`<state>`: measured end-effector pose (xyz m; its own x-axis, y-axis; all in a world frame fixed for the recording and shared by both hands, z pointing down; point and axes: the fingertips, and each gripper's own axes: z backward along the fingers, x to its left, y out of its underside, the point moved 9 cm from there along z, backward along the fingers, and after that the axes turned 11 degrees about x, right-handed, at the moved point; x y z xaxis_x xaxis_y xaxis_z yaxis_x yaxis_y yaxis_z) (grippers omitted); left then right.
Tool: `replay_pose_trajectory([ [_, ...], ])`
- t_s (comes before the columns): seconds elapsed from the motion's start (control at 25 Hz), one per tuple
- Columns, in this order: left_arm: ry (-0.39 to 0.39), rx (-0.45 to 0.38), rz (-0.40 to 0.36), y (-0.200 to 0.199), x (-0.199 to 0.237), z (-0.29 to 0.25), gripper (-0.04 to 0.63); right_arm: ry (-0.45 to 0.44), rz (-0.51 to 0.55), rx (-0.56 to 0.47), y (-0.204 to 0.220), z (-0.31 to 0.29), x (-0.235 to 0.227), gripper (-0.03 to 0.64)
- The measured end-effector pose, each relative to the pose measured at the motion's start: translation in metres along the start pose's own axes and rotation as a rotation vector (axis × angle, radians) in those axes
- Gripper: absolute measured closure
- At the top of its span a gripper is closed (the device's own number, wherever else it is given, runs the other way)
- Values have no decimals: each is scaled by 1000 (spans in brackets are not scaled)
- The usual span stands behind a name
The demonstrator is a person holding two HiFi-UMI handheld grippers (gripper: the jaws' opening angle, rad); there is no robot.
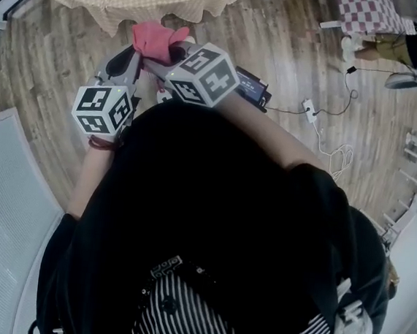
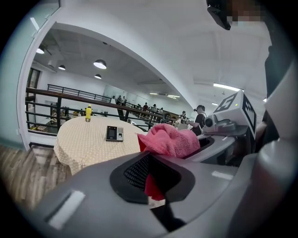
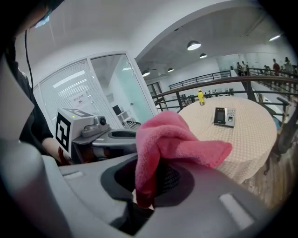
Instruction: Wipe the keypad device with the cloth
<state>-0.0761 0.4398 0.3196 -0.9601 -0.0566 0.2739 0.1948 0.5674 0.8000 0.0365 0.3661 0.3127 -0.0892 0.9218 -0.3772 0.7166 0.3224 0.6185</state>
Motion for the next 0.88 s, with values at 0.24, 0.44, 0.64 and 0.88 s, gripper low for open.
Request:
replay_pose_trajectory([
  [0.24, -71, -13, 48, -11, 35, 7, 591, -62, 80, 30, -36, -27, -8, 554],
  [0.44, -112, -15, 54, -19, 61, -3, 591, -92, 96, 41, -58, -48, -24, 554],
  [0.64, -128, 1, 75, -38, 83, -28, 591, -133, 92, 56, -82, -59, -57, 554],
  [0.88, -119, 23, 96, -65, 111, -68, 591, -169, 81, 73, -110, -72, -106, 554],
])
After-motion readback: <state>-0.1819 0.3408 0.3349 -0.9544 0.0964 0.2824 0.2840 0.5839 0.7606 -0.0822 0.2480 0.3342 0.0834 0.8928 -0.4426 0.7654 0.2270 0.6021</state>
